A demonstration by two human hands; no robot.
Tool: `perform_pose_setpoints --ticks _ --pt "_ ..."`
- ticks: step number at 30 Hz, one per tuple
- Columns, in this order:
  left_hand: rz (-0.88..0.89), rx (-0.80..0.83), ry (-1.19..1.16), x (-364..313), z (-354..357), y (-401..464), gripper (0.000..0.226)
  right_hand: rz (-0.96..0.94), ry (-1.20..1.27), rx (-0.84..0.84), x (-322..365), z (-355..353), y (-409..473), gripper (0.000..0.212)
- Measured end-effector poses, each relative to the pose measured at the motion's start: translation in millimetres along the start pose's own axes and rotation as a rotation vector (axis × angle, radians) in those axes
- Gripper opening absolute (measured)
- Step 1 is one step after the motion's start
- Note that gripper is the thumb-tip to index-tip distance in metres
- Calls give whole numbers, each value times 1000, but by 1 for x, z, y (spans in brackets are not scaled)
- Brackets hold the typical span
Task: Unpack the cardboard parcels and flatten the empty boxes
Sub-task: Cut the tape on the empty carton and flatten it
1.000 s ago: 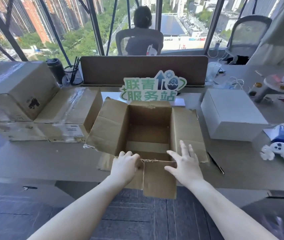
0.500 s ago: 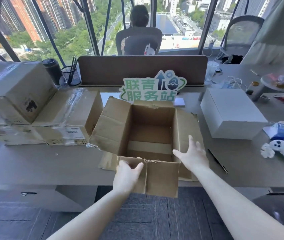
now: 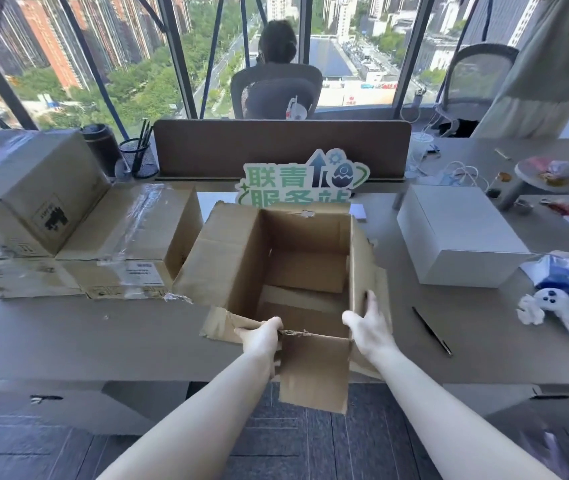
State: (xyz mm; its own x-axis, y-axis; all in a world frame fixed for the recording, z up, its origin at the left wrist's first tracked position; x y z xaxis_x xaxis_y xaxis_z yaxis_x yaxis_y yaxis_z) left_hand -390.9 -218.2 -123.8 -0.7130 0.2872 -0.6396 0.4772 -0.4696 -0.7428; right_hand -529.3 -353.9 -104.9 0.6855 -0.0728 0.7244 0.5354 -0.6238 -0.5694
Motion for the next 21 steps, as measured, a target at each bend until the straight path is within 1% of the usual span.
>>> perform_pose_setpoints --ticks 1,4,6,8,10,11,13,14,17,18,21 --pt "29 15 18 -2 0 -2 68 -25 9 -22 3 -1 -3 86" --pt "143 58 93 -18 4 -13 71 -5 -79 -100 9 -10 -10 88" --pt "228 47 145 -32 8 -20 69 40 -155 -115 14 -15 -12 87" --pt "273 38 170 -44 9 -24 64 30 -178 -120 18 -18 -17 88" --pt "254 47 181 -51 8 -27 55 -60 -155 -92 23 -17 -24 90" --pt "231 55 171 -51 6 -26 52 -125 -106 -63 25 -17 -28 91" --pt "192 81 139 -49 5 -26 54 -210 -1 -73 28 -17 -33 93" --pt "194 75 130 -48 6 -26 56 -198 31 -116 29 -18 -33 93" --pt "229 37 91 -47 10 -28 57 -26 11 -264 29 -16 -34 94" --pt "231 39 88 -46 11 -29 56 2 10 -294 28 -14 -35 94" --pt "229 91 96 -44 6 -34 42 -22 67 -298 27 -12 -38 93"
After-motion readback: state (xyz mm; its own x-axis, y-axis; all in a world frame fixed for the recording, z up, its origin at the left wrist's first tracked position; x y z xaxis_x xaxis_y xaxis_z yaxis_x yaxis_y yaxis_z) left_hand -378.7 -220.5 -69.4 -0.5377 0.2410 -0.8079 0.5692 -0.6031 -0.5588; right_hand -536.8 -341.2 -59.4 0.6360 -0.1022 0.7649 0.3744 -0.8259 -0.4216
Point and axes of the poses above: each hand's wrist, its own y-axis towards the middle knuckle, its own z-axis out of the palm, x = y × z, the point moved 1 cm from there along y, towards the middle knuckle, and after that the axes turned 14 degrees about x, right-handed, at the moved point
